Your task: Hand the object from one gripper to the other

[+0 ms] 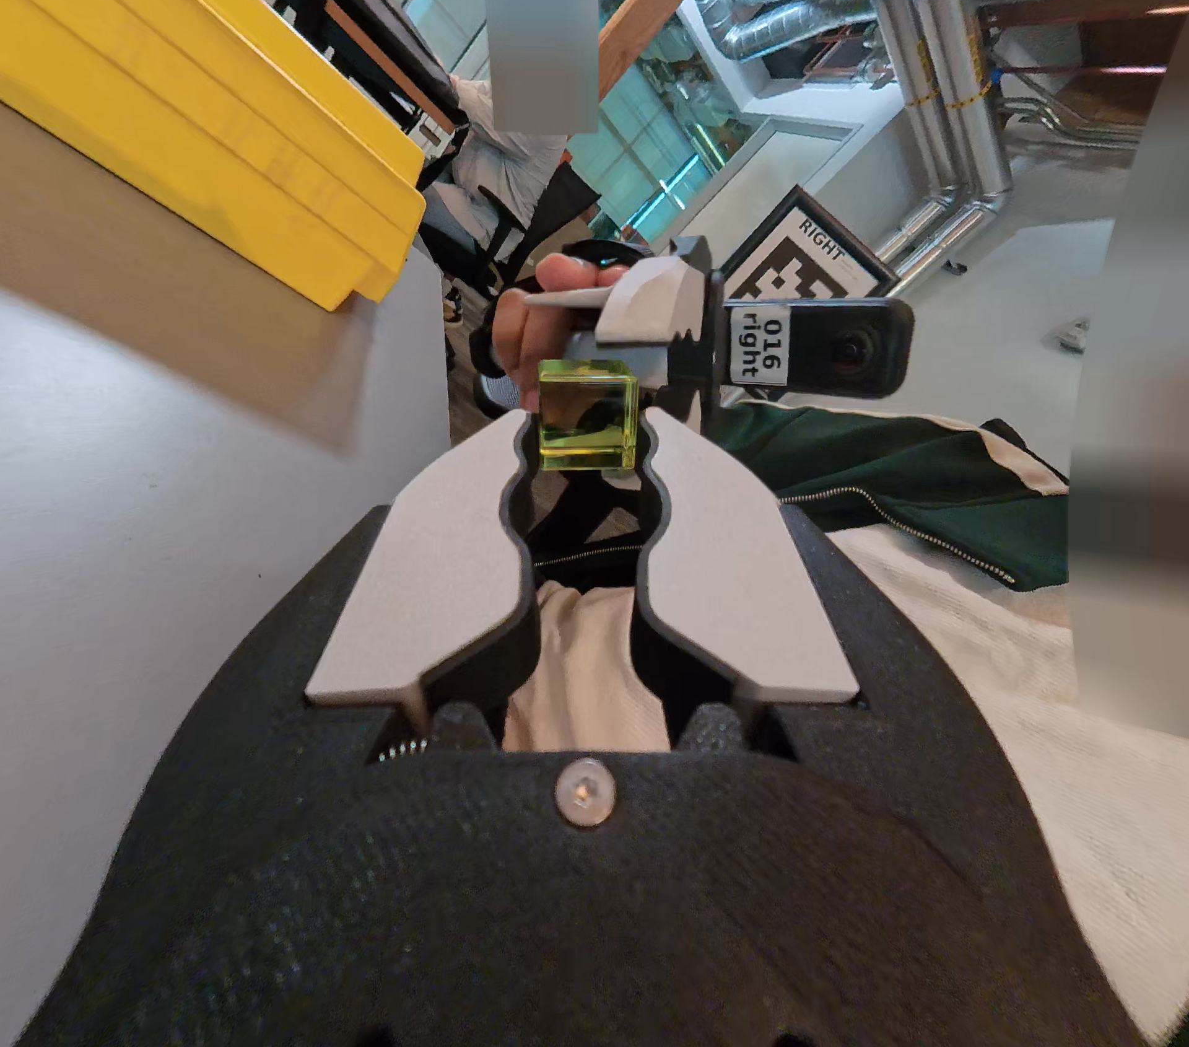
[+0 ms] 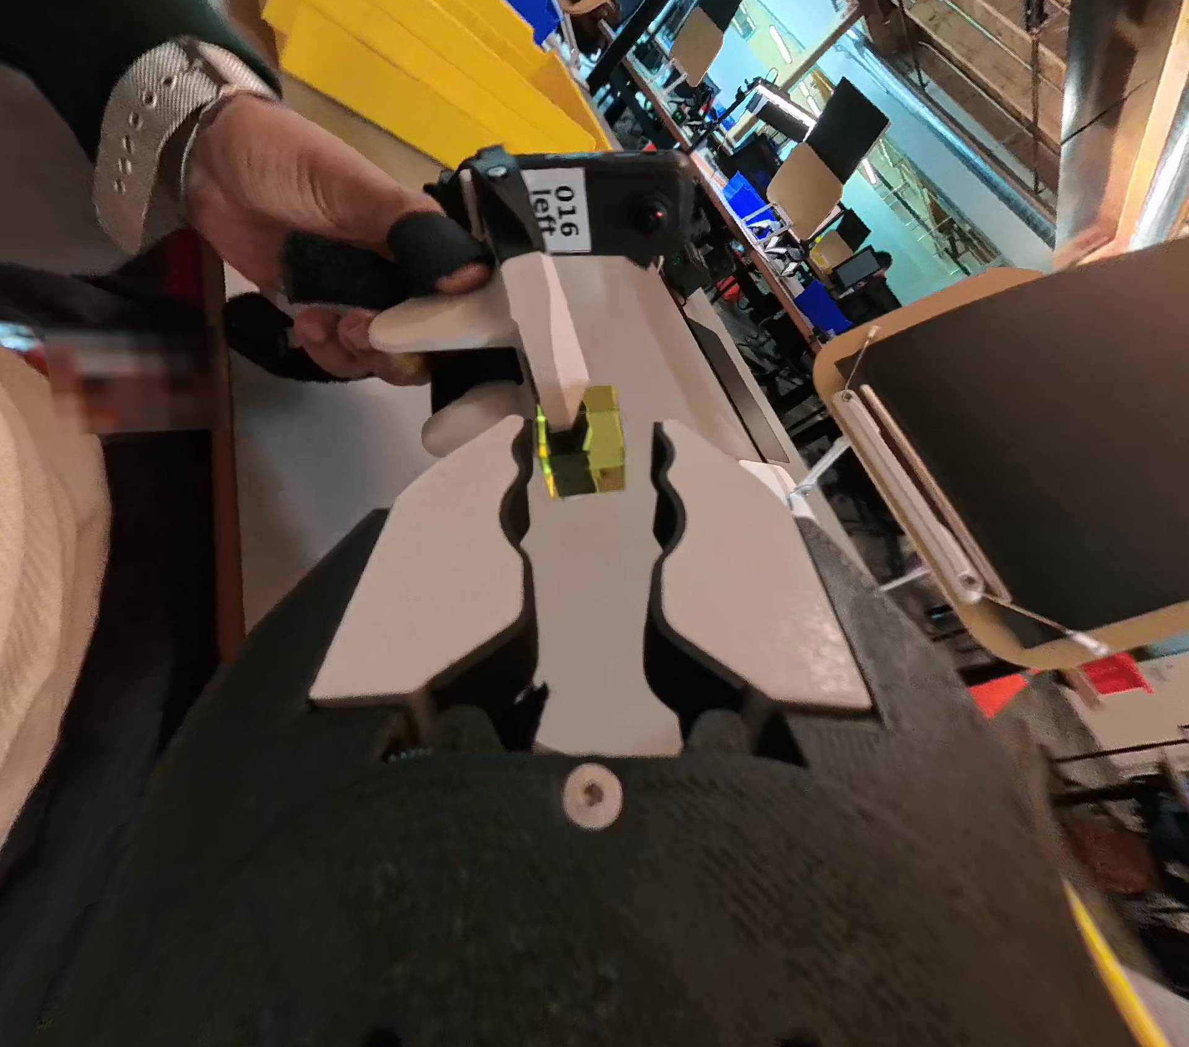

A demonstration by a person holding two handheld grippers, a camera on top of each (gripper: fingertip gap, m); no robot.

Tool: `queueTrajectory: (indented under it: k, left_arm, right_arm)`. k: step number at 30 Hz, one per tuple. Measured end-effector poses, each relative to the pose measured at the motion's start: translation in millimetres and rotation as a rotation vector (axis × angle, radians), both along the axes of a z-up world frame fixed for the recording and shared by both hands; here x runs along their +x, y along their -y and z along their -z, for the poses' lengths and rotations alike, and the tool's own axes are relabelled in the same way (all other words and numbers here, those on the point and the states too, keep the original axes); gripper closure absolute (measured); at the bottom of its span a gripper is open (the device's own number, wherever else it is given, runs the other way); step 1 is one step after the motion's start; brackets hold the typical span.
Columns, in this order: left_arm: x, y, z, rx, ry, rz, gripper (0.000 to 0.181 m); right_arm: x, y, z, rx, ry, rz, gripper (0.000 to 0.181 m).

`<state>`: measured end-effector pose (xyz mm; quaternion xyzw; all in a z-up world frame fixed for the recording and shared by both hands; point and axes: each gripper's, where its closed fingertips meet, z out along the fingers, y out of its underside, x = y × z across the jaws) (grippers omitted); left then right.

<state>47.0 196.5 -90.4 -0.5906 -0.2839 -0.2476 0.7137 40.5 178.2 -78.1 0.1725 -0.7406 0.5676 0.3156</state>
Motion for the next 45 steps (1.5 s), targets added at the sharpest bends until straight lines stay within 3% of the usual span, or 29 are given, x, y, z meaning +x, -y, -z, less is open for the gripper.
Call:
queueTrajectory:
  k: [11, 21, 30, 45]
  left_arm:
    - [-3.6, 8.9, -17.0, 0.066, -0.116, -0.077, 0.154]
    - [4.8, 1.7, -22.2, 0.029, -0.258, -0.097, 0.155]
    - [8.6, -3.8, -18.9, -0.006, -0.285, -0.089, 0.155]
    - [8.3, -3.1, -23.8, 0.028, -0.293, -0.106, 0.149]
  right_arm:
    - [-10.1, -10.1, -25.9, -0.31, 0.741, -0.21, 0.135]
    - [5.5, 7.7, -17.9, -0.365, 1.088, -0.312, 0.126]
    - [8.2, 7.1, -19.0, -0.363, 1.103, -0.344, 0.153]
    - [3.9, 3.4, -22.6, -0.357, 1.125, -0.339, 0.154]
